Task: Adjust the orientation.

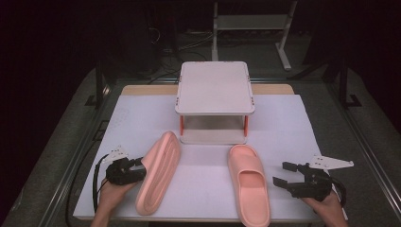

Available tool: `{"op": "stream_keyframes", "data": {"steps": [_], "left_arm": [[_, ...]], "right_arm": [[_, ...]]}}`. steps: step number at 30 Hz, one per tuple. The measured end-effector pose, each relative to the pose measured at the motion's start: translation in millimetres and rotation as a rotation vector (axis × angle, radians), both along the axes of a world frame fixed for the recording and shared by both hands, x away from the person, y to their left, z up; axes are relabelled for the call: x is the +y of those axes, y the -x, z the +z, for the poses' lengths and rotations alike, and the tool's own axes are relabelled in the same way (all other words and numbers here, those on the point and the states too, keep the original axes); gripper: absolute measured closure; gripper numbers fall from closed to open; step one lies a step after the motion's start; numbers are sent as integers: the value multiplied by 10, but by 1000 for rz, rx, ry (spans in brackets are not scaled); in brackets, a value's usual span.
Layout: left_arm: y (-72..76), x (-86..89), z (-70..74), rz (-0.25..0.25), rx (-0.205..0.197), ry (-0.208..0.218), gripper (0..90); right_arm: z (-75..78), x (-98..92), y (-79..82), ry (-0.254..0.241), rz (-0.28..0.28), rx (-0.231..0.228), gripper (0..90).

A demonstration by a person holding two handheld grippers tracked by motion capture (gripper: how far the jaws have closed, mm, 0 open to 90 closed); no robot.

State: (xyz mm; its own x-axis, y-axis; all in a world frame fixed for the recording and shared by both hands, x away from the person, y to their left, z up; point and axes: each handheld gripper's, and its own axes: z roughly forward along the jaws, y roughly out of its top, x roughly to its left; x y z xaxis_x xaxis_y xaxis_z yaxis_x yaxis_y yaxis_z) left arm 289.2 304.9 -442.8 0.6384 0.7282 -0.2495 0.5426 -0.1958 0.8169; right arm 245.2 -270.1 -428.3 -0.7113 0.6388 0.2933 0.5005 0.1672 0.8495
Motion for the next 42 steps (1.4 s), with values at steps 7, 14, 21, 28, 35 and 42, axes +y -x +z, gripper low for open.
{"op": "stream_keyframes", "data": {"steps": [7,14,21,28,35,42], "left_arm": [[16,-10,18,-4,-9,0,447],[24,-29,30,-3,-17,-4,447],[34,-73,57,-12,-32,-3,447],[46,-110,83,-13,-48,-13,447],[55,-160,108,-24,-62,-14,452],[54,-212,128,-28,-73,-11,456]], "right_arm": [[-3,6,-4,0,2,3,200],[-2,8,-5,-1,4,5,200],[-2,11,-5,-2,6,5,200],[-1,29,-1,3,14,4,200],[2,31,4,8,17,-2,200],[12,25,10,7,16,-4,201]]}}
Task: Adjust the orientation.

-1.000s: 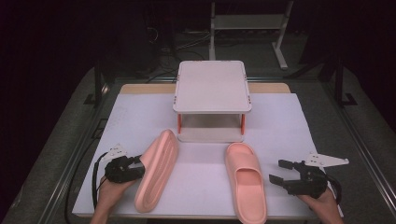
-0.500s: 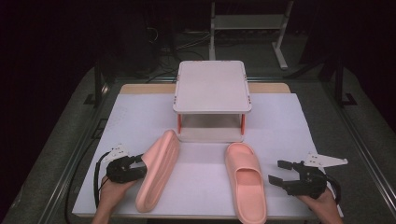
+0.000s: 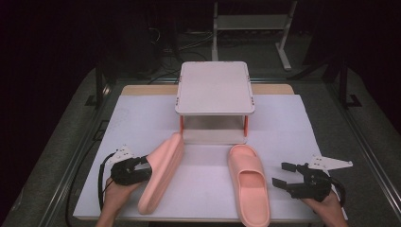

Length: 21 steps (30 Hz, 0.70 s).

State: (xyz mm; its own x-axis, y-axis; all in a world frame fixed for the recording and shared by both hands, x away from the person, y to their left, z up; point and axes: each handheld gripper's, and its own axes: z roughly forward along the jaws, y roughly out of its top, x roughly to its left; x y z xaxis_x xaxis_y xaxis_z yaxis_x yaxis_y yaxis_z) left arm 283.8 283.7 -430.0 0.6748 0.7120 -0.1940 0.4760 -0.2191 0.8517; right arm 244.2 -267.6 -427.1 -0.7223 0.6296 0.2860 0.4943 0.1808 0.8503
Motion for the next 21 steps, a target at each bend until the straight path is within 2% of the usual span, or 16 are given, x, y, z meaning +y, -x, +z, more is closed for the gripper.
{"op": "stream_keyframes", "data": {"steps": [4,11,17,18,21], "left_arm": [[0,-53,33,-3,-13,-15,462],[-37,-91,57,6,-14,3,466],[-87,-203,73,-13,-8,-11,456],[-89,-227,74,-8,-16,-23,475],[-101,-272,77,-27,-8,1,468]], "right_arm": [[6,-6,2,1,0,-4,203],[13,-19,4,-3,-3,-5,203],[21,-28,3,-8,-3,-12,203],[24,-32,6,-8,-3,-10,203],[27,-42,11,-14,-2,-12,203]]}}
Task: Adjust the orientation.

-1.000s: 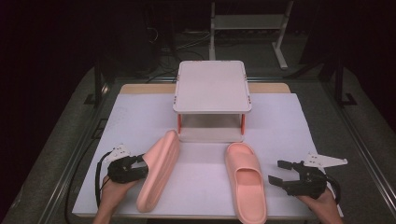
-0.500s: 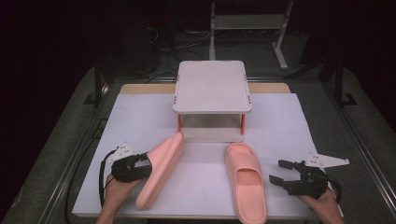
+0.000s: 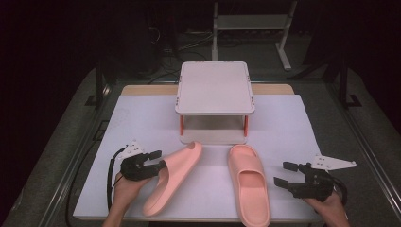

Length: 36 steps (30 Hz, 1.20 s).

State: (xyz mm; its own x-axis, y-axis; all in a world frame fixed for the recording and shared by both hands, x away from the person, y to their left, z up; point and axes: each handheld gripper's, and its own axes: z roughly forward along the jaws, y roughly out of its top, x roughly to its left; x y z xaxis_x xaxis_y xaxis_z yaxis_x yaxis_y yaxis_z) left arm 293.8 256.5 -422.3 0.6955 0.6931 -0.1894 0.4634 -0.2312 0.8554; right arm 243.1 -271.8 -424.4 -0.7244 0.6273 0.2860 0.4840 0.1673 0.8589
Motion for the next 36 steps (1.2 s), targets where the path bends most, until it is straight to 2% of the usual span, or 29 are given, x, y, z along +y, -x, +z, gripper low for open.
{"op": "stream_keyframes", "data": {"steps": [6,12,15,19,23,26,32,36], "left_arm": [[21,-110,12,-36,0,-7,442],[42,-174,17,-60,-2,-32,419],[56,-221,23,-75,-3,-47,408],[88,-309,30,-103,-8,-95,391],[101,-358,27,-121,-8,-119,363],[114,-416,7,-138,-9,-158,328],[128,-416,6,-159,-8,-166,299],[129,-416,-20,-170,0,-192,304]], "right_arm": [[3,26,13,-20,33,9,207],[10,110,29,-10,71,10,206],[7,178,21,10,80,12,206],[2,233,-2,27,77,13,207],[-3,265,-15,39,74,13,211],[-14,295,-35,50,64,15,218],[-58,371,-78,82,62,29,228],[-84,441,-91,121,64,34,243]]}}
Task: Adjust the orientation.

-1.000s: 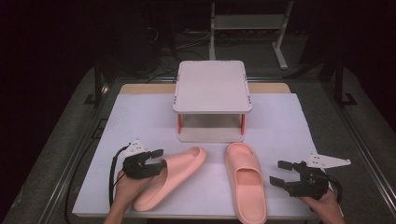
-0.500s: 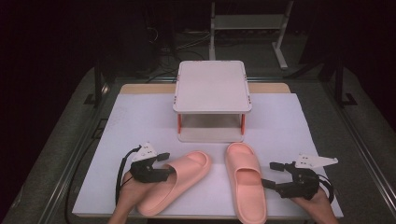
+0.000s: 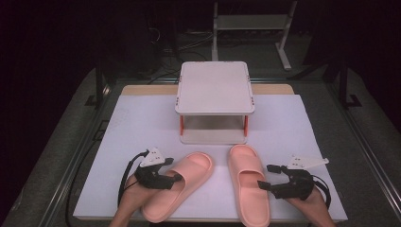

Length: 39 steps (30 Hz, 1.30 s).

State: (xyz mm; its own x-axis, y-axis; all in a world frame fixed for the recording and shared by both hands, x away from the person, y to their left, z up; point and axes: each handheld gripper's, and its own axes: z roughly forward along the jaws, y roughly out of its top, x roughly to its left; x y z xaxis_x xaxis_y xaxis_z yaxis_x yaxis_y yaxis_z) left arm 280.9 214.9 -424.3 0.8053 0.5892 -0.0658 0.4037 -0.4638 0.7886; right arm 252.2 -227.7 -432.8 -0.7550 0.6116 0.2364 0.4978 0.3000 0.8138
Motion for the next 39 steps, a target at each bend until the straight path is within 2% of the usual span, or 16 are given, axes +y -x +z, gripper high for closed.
{"op": "stream_keyframes", "data": {"steps": [8,13,15,18,20,28,33,37,39], "left_arm": [[-7,-3,-21,-9,-2,-24,435],[-12,-19,-35,4,-9,-35,440],[-7,-25,-40,11,-18,-48,442],[-8,-27,-40,13,-24,-48,475],[-21,-22,-42,28,-26,-40,482],[-25,-11,-38,49,-37,-45,548],[-24,-8,-37,47,-35,-44,639],[-25,-2,-35,51,-31,-43,670],[-26,10,-27,59,-33,-47,692]], "right_arm": [[-34,102,-45,62,-45,4,309],[-53,151,-55,87,-52,-4,351],[-56,188,-56,121,-69,-27,382],[-52,202,-59,134,-81,-40,405],[-50,206,-60,152,-99,-57,458],[-33,206,-58,169,-116,-75,546],[-23,192,-67,181,-129,-88,619],[-17,183,-70,187,-140,-91,652],[-17,174,-78,190,-144,-87,696]]}}
